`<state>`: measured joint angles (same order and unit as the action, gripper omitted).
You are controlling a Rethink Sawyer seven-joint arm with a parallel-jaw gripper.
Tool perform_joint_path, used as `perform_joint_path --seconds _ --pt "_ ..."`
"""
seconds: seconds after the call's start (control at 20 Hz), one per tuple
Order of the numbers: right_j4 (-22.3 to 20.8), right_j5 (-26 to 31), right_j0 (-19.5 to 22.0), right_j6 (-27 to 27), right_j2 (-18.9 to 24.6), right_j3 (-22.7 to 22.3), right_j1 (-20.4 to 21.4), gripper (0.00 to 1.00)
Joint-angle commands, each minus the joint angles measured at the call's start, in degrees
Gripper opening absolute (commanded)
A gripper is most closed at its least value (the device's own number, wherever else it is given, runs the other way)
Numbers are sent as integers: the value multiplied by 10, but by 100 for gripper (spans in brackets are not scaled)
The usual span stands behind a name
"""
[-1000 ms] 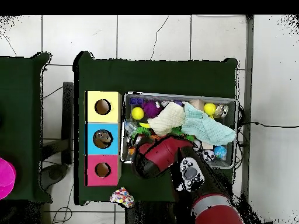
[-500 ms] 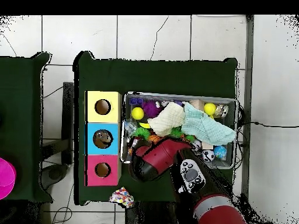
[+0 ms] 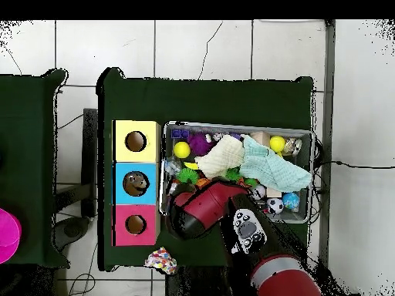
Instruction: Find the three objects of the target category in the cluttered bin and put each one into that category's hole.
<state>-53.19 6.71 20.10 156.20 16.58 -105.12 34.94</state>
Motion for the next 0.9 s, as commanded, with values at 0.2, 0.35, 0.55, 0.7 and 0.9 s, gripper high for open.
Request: perform_joint_path --seconds 0.2,0.35,0.55,0.7,0.9 --pt "0 -81 -65 28 -40 5 4 100" --pt "14 -74 -51 25 -25 7 -4 100" --pt "34 -124 -104 53 -87 25 -30 100" --pt "72 -175 -141 64 -133 35 -46 100" --pt "162 -272 -204 54 -225 60 -86 100"
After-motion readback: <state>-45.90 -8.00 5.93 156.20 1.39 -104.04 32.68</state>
